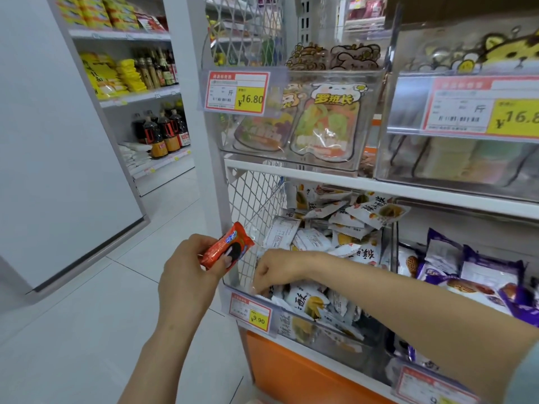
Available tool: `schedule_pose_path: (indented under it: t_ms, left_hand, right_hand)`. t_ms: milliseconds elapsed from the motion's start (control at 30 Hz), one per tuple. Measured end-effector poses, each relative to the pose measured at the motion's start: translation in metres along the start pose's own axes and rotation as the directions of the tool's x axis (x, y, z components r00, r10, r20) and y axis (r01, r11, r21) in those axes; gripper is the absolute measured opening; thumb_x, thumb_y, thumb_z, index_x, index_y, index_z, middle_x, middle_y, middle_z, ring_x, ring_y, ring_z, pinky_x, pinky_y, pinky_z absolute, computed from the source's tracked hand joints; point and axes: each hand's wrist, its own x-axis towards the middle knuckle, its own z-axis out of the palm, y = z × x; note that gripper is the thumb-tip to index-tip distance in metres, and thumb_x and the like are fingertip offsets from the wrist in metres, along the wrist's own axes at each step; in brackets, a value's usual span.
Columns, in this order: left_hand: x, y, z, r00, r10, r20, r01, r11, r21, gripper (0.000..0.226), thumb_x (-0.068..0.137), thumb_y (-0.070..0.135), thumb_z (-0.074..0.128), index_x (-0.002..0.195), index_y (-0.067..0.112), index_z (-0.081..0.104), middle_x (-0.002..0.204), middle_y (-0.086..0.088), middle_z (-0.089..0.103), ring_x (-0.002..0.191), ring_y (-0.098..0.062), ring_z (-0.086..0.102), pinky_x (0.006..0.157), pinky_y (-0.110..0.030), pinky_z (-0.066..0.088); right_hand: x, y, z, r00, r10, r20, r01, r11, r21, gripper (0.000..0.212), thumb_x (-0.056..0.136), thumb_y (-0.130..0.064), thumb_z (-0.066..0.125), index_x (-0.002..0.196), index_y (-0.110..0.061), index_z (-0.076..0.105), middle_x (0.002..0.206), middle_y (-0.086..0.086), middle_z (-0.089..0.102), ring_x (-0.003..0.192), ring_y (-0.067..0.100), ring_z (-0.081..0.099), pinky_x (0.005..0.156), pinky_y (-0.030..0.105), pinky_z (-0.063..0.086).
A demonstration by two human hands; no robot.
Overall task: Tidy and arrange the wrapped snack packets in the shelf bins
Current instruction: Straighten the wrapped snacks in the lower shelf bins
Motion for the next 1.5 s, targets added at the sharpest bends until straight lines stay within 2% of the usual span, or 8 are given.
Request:
schedule_pose_path:
  t_ms: [433,700,900,1067,1167,1300,1400,1500]
  left_hand:
    - [-0.001,0.003,0.001,1.000,0.021,0.001,-0.021,1.000,-0.022,0.020,0.082,0.025,0.069,0.101,0.023,0.062,0.095,0.003,0.062,0.087,-0.016,0.057,0.074,-0.031,0.046]
    - [0.001,0.001,0.001,1.000,0.024,0.003,-0.024,1.000,-0.011,0.018,0.083,0.028,0.067,0.099,0.026,0.060,0.094,0.005,0.060,0.087,-0.014,0.056,0.073,-0.029,0.044]
    - [0.002,0.002,0.002,1.000,0.029,0.012,-0.028,0.999,-0.037,0.022,0.083,0.026,0.068,0.104,0.023,0.063,0.094,0.005,0.060,0.087,-0.014,0.057,0.074,-0.032,0.049]
    - [0.001,0.010,0.008,0.989,0.110,0.097,-0.103,0.992,-0.073,0.022,0.082,0.021,0.069,0.103,0.023,0.064,0.097,0.003,0.063,0.089,-0.014,0.057,0.077,-0.031,0.048]
    - [0.001,0.015,0.012,0.981,0.149,0.124,-0.143,0.988,-0.059,0.025,0.082,0.018,0.069,0.106,0.021,0.063,0.102,0.003,0.062,0.091,-0.013,0.054,0.077,-0.026,0.043]
    - [0.002,0.019,0.018,0.979,0.153,0.136,-0.144,0.987,-0.068,0.026,0.082,0.018,0.069,0.108,0.019,0.064,0.106,0.000,0.062,0.092,-0.013,0.054,0.080,-0.028,0.044]
    - [0.000,0.022,0.021,0.976,0.162,0.143,-0.154,0.986,-0.068,0.025,0.081,0.017,0.070,0.105,0.018,0.064,0.105,0.000,0.062,0.093,-0.015,0.054,0.081,-0.030,0.045]
    - [-0.002,0.023,0.025,0.975,0.163,0.154,-0.157,0.986,-0.051,0.024,0.081,0.017,0.070,0.104,0.018,0.065,0.103,0.000,0.063,0.093,-0.018,0.057,0.080,-0.031,0.045]
  right_hand:
    - [0.003,-0.005,0.003,0.998,0.039,0.041,-0.043,0.995,0.095,0.023,0.086,-0.018,0.068,0.101,-0.001,0.069,0.085,0.001,0.064,0.075,0.010,0.053,0.073,0.024,0.048]
    - [0.001,0.006,-0.021,0.922,0.057,-0.383,-0.176,0.943,-0.283,0.030,0.082,-0.009,0.050,0.057,-0.015,0.036,0.058,-0.001,0.036,0.054,0.017,0.037,0.047,0.026,0.028]
    - [-0.005,0.015,-0.017,0.928,-0.012,-0.373,-0.117,0.939,-0.322,0.016,0.090,-0.026,0.056,0.100,-0.019,0.066,0.105,-0.001,0.065,0.099,0.018,0.057,0.074,0.026,0.040]
    - [-0.048,0.023,-0.034,0.957,-0.092,-0.275,-0.051,0.880,-0.472,0.019,0.089,-0.033,0.058,0.107,-0.025,0.061,0.095,-0.008,0.055,0.089,0.013,0.050,0.070,0.025,0.036]
    - [-0.073,0.035,-0.044,0.999,-0.021,-0.039,-0.002,0.861,-0.509,0.041,0.083,-0.046,0.065,0.122,-0.032,0.057,0.123,-0.008,0.053,0.112,0.014,0.049,0.086,0.029,0.040]
    - [-0.095,0.046,-0.047,0.980,0.120,0.157,0.024,0.718,-0.696,0.068,0.076,-0.048,0.072,0.136,-0.040,0.042,0.156,-0.013,0.013,0.139,0.016,0.021,0.104,0.034,0.029]
    - [-0.100,0.053,-0.044,0.993,0.118,0.004,-0.067,0.596,-0.800,0.063,0.081,-0.031,0.070,0.136,-0.036,0.040,0.149,-0.002,0.027,0.119,0.023,0.043,0.079,0.028,0.042]
    - [-0.105,0.067,-0.051,0.975,0.003,-0.224,-0.163,0.694,-0.701,0.037,0.086,-0.018,0.059,0.121,-0.028,0.056,0.117,0.000,0.056,0.092,0.020,0.055,0.062,0.026,0.040]
